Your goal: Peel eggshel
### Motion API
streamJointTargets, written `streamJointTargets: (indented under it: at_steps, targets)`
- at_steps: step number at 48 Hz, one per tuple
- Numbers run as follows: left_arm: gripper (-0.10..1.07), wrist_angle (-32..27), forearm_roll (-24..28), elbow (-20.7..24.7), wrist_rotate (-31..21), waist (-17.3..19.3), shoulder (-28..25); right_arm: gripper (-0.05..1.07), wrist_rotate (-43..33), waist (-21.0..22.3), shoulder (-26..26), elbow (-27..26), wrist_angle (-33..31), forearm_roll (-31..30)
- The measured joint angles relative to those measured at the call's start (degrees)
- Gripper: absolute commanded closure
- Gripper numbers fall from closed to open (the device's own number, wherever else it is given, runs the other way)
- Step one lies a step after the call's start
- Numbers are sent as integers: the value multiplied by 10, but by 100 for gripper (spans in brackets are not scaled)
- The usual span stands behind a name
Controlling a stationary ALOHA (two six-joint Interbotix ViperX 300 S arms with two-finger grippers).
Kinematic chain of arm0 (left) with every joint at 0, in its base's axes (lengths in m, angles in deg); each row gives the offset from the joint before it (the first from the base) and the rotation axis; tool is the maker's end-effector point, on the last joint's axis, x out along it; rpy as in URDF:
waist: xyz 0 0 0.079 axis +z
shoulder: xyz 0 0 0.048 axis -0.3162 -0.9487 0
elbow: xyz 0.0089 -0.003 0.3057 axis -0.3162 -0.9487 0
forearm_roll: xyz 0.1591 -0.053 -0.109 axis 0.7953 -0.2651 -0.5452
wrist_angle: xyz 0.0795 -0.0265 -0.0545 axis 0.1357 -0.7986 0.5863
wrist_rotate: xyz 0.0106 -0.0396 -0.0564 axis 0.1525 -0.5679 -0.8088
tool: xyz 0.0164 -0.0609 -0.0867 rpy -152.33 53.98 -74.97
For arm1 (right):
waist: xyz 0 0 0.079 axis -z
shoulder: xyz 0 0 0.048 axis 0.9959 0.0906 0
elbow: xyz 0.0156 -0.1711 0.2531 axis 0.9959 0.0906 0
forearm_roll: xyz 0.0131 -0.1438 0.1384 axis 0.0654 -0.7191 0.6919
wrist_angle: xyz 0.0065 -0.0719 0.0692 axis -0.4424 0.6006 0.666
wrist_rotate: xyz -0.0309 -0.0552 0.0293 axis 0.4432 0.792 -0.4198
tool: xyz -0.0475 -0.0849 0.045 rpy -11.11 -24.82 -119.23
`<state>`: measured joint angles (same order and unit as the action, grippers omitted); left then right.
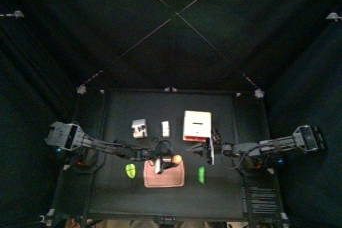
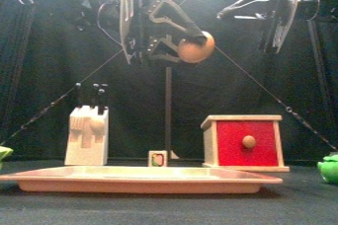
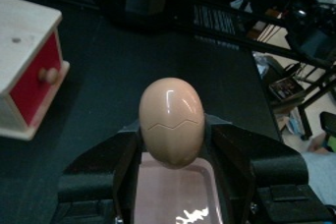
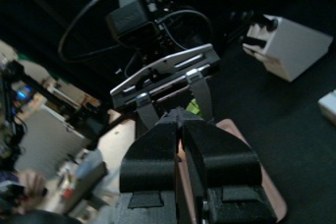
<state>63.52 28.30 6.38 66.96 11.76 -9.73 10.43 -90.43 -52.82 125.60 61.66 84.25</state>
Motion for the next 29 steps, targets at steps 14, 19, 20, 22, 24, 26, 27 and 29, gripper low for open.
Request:
streamJointTargets:
  at_steps: [14, 19, 20, 22, 24, 26, 27, 29]
  targets:
    - [45, -30, 134, -15, 1, 10, 13, 97, -157, -1, 56, -1, -9, 47]
    - [45, -49, 185, -25, 3, 21, 20, 92, -201, -2, 69, -1, -9, 47]
    - [45, -52, 192, -27, 1, 23, 22, 91, -209, -2, 72, -2, -9, 48]
    - [45, -58, 205, -32, 0, 28, 26, 89, -219, -2, 79, -4, -9, 50]
    - [45, -63, 211, -38, 1, 33, 32, 87, -225, -3, 87, -9, -10, 51]
    - [45, -63, 213, -44, -1, 37, 37, 85, -229, -4, 97, -17, -11, 51]
    - [45, -63, 214, -47, -1, 39, 39, 84, -232, -4, 103, -20, -11, 51]
    - [45, -64, 214, -54, -1, 41, 43, 81, -235, -5, 113, -29, -13, 50]
